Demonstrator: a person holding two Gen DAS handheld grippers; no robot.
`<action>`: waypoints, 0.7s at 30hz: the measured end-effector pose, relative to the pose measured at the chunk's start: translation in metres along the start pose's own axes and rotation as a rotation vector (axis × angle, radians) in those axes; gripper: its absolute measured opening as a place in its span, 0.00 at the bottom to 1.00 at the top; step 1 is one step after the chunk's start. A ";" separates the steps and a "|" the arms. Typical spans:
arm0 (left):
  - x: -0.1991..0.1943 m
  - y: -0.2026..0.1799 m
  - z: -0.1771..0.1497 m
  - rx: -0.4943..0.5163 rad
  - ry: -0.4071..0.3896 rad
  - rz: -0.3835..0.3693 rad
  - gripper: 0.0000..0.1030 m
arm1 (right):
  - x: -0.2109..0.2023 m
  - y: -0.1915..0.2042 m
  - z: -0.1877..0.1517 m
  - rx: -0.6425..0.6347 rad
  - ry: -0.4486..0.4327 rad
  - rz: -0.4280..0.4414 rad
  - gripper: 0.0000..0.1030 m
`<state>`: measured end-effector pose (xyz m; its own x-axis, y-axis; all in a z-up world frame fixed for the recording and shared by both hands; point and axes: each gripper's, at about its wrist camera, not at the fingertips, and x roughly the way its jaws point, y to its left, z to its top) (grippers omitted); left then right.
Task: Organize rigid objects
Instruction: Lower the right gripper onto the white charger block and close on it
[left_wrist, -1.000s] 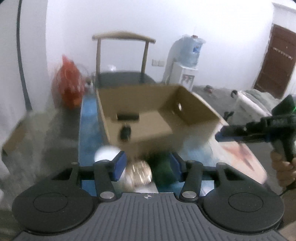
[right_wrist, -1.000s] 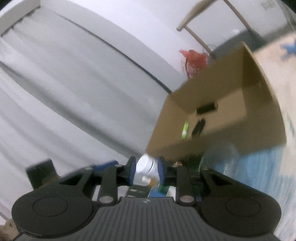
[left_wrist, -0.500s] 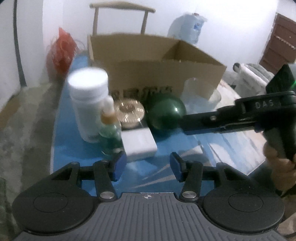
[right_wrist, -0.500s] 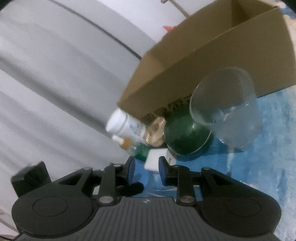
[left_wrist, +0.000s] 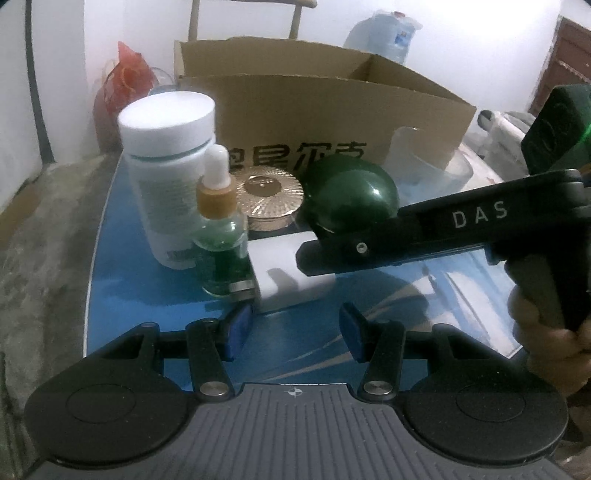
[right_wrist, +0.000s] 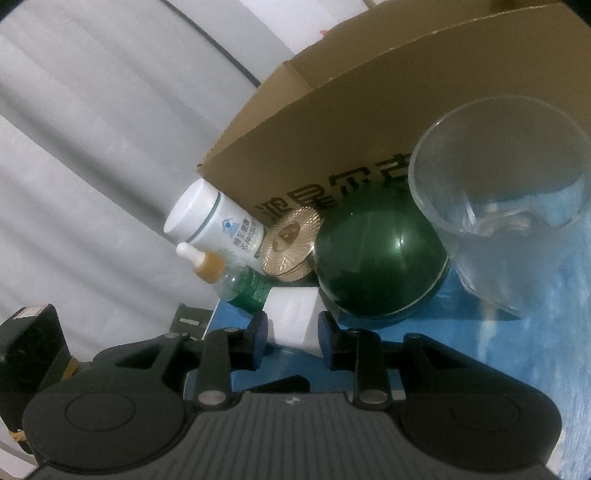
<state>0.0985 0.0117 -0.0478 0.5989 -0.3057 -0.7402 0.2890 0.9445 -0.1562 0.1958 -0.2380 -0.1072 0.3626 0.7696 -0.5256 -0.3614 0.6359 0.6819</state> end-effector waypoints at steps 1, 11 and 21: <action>-0.001 0.001 0.000 -0.004 -0.004 0.001 0.52 | 0.000 0.000 0.000 0.002 0.001 0.001 0.32; -0.001 -0.008 0.000 0.005 -0.023 -0.035 0.59 | -0.001 0.000 0.000 0.004 0.004 0.006 0.42; -0.006 -0.031 -0.008 0.069 0.001 -0.109 0.59 | -0.025 -0.002 -0.012 -0.011 0.006 -0.025 0.44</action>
<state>0.0800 -0.0149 -0.0441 0.5599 -0.4062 -0.7222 0.4033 0.8950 -0.1907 0.1771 -0.2578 -0.1014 0.3666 0.7540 -0.5450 -0.3622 0.6552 0.6629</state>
